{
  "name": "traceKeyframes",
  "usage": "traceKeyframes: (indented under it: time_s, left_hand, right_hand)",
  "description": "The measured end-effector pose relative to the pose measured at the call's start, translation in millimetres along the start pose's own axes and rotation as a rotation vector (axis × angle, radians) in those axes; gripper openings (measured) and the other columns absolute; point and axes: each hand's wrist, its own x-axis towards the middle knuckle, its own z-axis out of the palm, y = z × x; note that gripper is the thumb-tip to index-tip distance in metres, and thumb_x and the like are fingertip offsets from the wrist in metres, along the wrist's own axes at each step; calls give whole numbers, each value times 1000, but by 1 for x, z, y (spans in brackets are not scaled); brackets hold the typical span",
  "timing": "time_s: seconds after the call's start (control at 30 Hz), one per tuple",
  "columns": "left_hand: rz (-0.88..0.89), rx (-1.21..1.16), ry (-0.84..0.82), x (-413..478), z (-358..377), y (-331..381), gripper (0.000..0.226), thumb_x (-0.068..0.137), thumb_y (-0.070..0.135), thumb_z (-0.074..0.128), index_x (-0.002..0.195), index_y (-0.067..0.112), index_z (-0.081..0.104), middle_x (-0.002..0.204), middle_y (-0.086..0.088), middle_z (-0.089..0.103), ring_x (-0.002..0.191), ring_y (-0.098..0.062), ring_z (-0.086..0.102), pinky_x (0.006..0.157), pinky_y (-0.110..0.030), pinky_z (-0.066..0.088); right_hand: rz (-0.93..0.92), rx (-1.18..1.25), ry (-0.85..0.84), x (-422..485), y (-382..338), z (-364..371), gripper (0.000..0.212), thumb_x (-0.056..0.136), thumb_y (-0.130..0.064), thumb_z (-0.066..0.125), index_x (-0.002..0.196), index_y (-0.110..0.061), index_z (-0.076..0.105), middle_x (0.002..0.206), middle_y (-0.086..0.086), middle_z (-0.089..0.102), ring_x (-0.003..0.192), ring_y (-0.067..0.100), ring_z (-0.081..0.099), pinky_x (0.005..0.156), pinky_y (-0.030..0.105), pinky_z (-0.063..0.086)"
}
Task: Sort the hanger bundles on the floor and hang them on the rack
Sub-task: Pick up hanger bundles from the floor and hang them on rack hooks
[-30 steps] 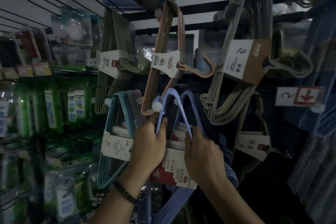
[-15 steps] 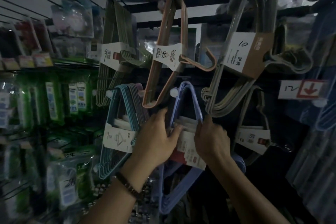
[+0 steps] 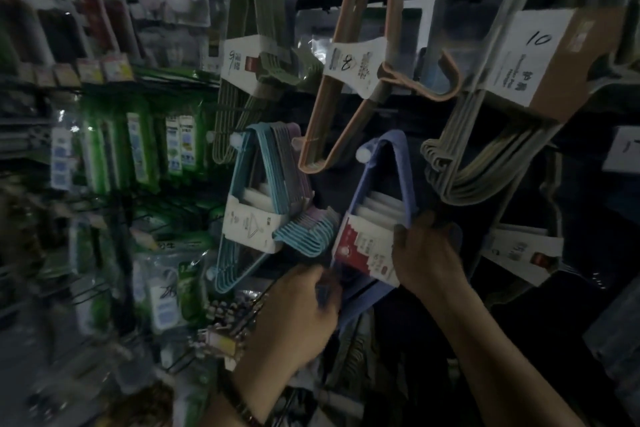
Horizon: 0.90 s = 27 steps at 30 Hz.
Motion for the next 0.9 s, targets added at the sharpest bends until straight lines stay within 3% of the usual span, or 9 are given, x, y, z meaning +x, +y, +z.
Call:
traceKeyframes:
  time_s: [0.1, 0.27, 0.37, 0.43, 0.5, 0.63, 0.7, 0.77, 0.9]
  left_hand:
    - [-134, 111, -70, -32, 4, -11, 14, 101, 45, 56, 99, 32, 61, 92, 12, 58, 80, -8, 57, 70, -33, 52]
    - [-524, 230, -191, -120, 8, -33, 19, 99, 43, 56, 88, 28, 54, 80, 6, 57, 69, -14, 56, 62, -34, 46]
    - [-734, 277, -166, -204, 20, -45, 23, 101, 51, 53, 104, 31, 63, 97, 8, 68, 80, -17, 65, 75, -36, 58]
    - [-876, 372, -143, -272, 30, -48, 25, 101, 56, 52, 108, 34, 64, 104, 11, 71, 88, -15, 68, 79, -36, 59]
    - [-1094, 351, -164, -347, 37, -45, 31, 99, 59, 51, 110, 34, 65, 106, 9, 73, 92, -17, 71, 80, -33, 59]
    - [-1372, 259, -367, -504, 57, -21, 55, 100, 49, 20, 124, 24, 62, 117, -5, 72, 106, -30, 70, 90, -35, 54]
    - [-1598, 247, -299, -565, 65, 2, 26, 102, 56, 47, 97, 37, 65, 101, 7, 69, 96, -19, 68, 84, -29, 52]
    - [-1722, 241, -264, -612, 78, 23, 25, 98, 60, 57, 88, 38, 59, 103, 7, 70, 97, -15, 69, 81, -29, 53]
    - [-1891, 136, -200, -720, 131, 27, 68, 86, 81, 45, 107, 21, 69, 99, 6, 73, 88, -4, 70, 81, -28, 60]
  right_hand:
    - [68, 306, 141, -39, 0, -3, 51, 101, -31, 60, 138, 1, 47, 129, 31, 53, 103, 48, 62, 75, 45, 52]
    - [-168, 631, 75, -119, -16, 18, 42, 91, -26, 70, 124, -7, 54, 142, 24, 43, 128, 49, 45, 97, 58, 48]
    - [-412, 859, -47, -176, -24, 36, 21, 92, -17, 69, 110, -8, 64, 123, 19, 59, 116, 39, 55, 96, 48, 49]
    - [-590, 946, -328, -215, -38, 49, 10, 96, -20, 66, 105, -15, 64, 96, 10, 68, 88, 32, 65, 74, 42, 55]
    - [-765, 882, -772, -270, -55, 70, 8, 102, -29, 59, 104, -21, 59, 85, 3, 65, 77, 27, 64, 64, 39, 51]
    - [-1111, 589, -1340, -404, -57, 110, 24, 103, -41, 54, 108, -19, 62, 105, 5, 68, 98, 29, 67, 80, 38, 55]
    - [-1190, 471, -1555, -459, -42, 118, 31, 104, -42, 53, 115, -15, 63, 108, 8, 68, 93, 26, 66, 78, 35, 54]
    - [-1230, 368, -1708, -503, -27, 122, 34, 106, -42, 51, 118, -12, 62, 106, 7, 66, 87, 23, 63, 72, 33, 50]
    - [-1240, 207, -1868, -572, -7, 135, 35, 106, -41, 51, 112, -9, 64, 101, 6, 66, 89, 21, 64, 76, 33, 52]
